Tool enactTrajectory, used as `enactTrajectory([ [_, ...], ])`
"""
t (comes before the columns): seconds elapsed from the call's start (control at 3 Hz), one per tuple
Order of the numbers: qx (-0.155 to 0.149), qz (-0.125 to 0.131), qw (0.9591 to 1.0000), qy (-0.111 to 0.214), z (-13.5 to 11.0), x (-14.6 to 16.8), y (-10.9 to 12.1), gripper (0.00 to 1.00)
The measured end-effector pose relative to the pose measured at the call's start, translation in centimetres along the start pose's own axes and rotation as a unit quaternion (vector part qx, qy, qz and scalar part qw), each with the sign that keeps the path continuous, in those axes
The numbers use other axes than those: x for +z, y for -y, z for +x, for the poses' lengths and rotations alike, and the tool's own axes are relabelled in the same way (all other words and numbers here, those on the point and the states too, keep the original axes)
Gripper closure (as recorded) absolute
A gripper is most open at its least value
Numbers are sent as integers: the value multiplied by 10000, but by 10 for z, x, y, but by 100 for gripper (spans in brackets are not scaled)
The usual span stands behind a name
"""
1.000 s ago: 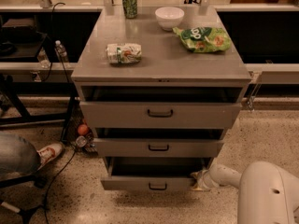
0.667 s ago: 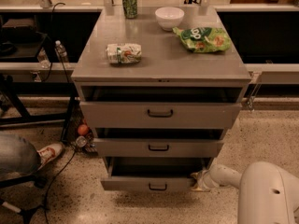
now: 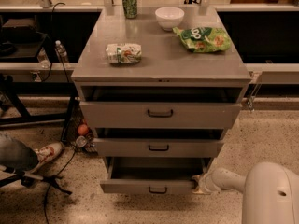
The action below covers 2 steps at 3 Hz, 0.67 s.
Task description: Open bottom drawer
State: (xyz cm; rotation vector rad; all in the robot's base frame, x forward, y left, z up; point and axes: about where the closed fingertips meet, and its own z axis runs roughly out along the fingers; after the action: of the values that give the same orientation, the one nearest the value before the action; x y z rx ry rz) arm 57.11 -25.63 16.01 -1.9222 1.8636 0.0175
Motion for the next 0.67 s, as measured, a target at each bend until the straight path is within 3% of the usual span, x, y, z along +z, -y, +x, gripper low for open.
enactTrajectory([
  [0.33,0,-3,10000,1,0,0,0,100],
  [0.67,12,-67,10000,-64,2,-8,-28,100],
])
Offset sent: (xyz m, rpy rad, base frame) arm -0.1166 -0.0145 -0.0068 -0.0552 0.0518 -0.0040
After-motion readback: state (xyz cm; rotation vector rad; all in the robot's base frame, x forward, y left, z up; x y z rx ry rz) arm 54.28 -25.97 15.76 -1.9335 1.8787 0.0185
